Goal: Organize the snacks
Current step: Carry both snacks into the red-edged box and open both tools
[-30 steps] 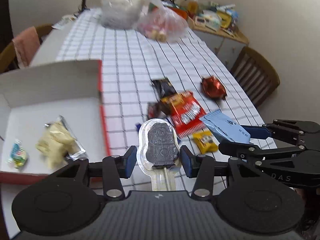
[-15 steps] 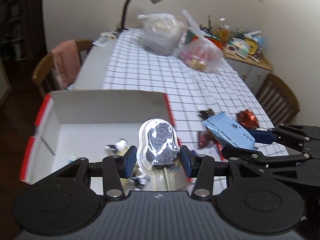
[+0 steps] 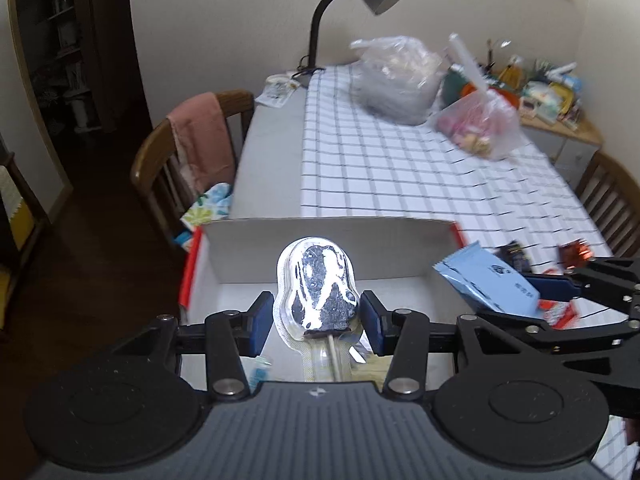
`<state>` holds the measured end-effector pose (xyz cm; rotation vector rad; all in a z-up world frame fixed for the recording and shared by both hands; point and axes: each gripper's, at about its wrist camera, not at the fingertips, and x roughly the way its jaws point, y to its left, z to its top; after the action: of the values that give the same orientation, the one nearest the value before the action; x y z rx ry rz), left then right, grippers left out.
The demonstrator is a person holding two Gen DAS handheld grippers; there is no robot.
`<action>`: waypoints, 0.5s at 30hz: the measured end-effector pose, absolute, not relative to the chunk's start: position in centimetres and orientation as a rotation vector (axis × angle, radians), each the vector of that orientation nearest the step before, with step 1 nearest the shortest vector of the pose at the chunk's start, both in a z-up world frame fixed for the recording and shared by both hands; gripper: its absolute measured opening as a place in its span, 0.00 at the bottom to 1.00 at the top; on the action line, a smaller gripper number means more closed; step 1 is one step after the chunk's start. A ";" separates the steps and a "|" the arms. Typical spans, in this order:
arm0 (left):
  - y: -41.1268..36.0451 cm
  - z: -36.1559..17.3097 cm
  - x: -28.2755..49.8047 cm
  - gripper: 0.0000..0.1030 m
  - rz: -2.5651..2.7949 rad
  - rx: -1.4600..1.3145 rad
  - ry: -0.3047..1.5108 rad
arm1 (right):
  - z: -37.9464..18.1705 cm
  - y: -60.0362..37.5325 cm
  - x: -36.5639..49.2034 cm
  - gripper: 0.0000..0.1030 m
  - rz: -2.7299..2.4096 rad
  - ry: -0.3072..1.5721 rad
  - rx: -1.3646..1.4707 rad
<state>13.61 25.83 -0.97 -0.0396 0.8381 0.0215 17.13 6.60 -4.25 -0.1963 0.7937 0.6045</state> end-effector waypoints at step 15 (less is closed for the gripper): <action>28.5 -8.2 19.0 0.45 0.045 0.028 1.065 | -9.5 11.4 19.6 0.45 0.593 0.925 -0.281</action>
<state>18.99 28.54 -8.21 0.0280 1.0651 0.0446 19.58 11.45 -9.51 -0.2812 0.9252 0.5926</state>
